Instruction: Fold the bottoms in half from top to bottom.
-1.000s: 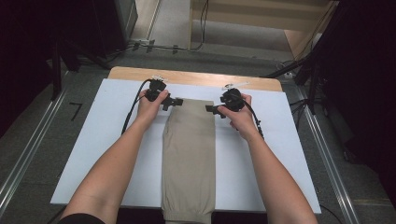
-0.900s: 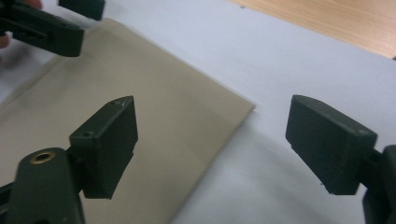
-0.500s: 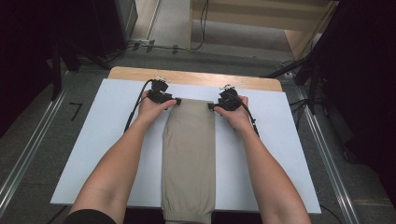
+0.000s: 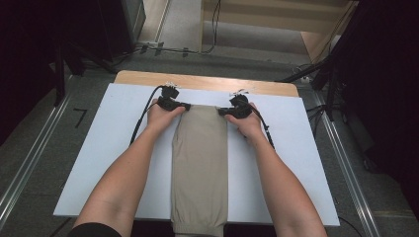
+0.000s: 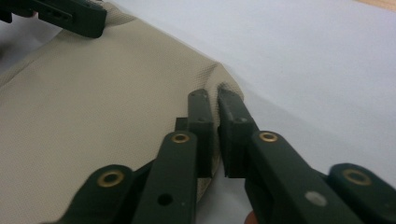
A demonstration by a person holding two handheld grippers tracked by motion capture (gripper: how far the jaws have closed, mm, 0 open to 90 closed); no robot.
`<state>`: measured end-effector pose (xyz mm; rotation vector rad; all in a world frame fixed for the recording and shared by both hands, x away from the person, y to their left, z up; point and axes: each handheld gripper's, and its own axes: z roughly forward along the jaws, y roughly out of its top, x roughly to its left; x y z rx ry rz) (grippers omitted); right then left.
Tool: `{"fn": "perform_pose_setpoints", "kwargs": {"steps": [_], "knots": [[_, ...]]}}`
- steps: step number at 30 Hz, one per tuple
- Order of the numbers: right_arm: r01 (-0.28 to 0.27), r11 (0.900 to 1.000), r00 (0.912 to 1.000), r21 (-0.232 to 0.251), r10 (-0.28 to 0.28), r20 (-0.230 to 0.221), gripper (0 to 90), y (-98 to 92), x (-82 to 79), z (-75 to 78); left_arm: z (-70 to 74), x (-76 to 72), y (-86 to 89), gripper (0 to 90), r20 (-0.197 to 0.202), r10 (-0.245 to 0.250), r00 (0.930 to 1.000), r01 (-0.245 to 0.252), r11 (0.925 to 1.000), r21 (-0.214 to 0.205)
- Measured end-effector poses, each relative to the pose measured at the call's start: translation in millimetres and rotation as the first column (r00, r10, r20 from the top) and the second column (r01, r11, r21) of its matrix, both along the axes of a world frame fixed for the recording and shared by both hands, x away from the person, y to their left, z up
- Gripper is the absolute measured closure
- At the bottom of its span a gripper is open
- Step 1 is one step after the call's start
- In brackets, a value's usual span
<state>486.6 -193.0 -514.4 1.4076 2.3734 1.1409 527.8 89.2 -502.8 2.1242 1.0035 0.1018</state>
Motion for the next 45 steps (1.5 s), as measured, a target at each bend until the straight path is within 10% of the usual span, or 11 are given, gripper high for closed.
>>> {"fn": "perform_pose_setpoints", "kwargs": {"steps": [10, 20, 36, 45], "knots": [[0.049, 0.9985, 0.9948, -0.025, -0.046, 0.090, 86.2, 0.9, 12.4, 36.1, 45.9, 16.9, -2.9, 88.7, 0.097, 0.020, 0.9951, -0.018, 0.9996, -0.020], [0.067, 0.9967, 0.9418, 0.047, -0.079, 0.327, 86.2, -11.6, 7.1, 111.1, 106.7, 14.2, 0.6, 88.6, 0.267, 0.006, 0.9637, 0.040, 0.9854, -0.166], [0.004, 0.9951, 0.9198, 0.098, -0.042, 0.390, 86.2, -11.7, -85.0, 92.2, 89.0, -74.1, 21.6, 88.6, 0.301, -0.047, 0.9524, 0.129, 0.9572, -0.259], [-0.048, 0.9956, 0.9059, 0.081, 0.009, 0.423, 86.2, -9.8, -150.1, 75.7, 67.5, -138.9, 32.4, 88.6, 0.330, -0.097, 0.9388, 0.179, 0.9572, -0.228]]}}
